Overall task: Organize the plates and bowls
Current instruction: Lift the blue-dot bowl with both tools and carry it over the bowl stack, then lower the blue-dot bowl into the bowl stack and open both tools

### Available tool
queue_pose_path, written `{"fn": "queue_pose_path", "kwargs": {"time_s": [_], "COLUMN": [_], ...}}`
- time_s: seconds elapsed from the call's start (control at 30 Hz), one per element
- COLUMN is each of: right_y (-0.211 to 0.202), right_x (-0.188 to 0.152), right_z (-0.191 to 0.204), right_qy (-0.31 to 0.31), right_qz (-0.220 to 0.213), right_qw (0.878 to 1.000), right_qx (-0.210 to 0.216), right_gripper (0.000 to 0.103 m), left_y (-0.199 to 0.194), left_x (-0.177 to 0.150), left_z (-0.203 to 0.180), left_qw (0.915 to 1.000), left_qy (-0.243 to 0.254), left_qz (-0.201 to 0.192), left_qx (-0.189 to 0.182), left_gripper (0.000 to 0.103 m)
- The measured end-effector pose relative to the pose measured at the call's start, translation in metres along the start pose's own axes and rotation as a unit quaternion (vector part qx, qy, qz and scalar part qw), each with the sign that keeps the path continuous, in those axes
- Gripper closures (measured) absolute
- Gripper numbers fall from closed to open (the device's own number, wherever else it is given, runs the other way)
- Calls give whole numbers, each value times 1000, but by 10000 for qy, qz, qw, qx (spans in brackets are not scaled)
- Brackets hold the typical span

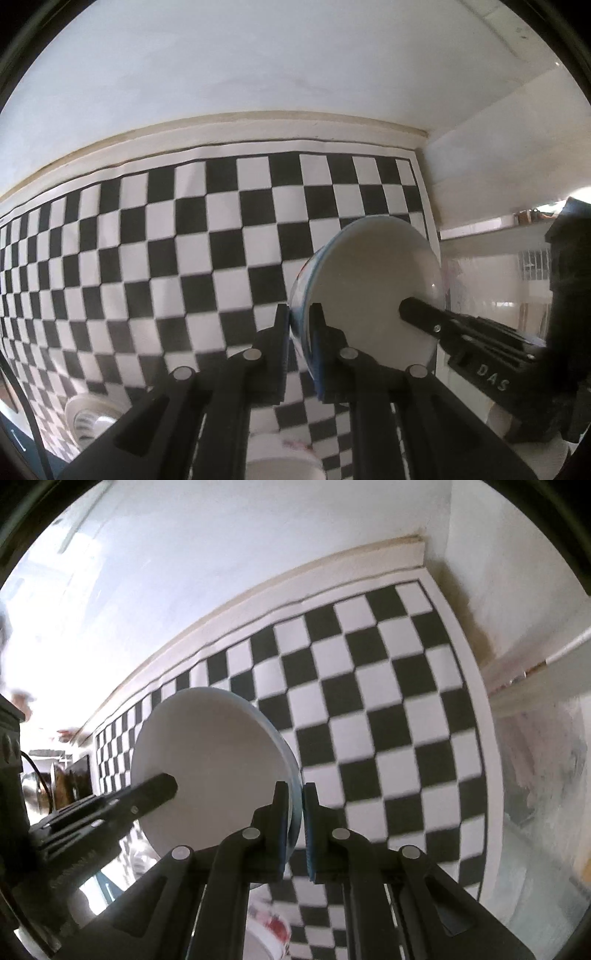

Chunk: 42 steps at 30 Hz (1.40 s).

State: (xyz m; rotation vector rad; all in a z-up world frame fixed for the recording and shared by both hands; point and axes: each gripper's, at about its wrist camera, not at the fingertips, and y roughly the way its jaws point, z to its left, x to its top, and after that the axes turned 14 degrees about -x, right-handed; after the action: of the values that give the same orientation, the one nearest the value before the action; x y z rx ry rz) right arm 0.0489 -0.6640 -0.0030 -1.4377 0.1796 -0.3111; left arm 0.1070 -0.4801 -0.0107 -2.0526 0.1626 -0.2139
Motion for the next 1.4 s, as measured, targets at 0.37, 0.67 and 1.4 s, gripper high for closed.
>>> {"fn": "queue_pose_path", "kwargs": {"time_s": [0.37, 0.67, 1.4], "right_y": [-37, -48, 20], "right_x": [-93, -162, -210], "right_z": [16, 33, 46], "right_qy": [-180, -519, -630], "right_qz": [-187, -231, 401], "right_qw": [9996, 9984, 9971], "right_qx": [104, -4, -131], "right_gripper": [94, 94, 94], "left_y": [-55, -72, -32], "left_x": [-83, -154, -208], "left_z": [4, 13, 59], "left_qw": [9997, 9996, 9986], "left_qy": [173, 187, -83], "left_qz": [-154, -35, 521], "left_qx": [-88, -187, 75], "left_gripper": [94, 94, 94]}}
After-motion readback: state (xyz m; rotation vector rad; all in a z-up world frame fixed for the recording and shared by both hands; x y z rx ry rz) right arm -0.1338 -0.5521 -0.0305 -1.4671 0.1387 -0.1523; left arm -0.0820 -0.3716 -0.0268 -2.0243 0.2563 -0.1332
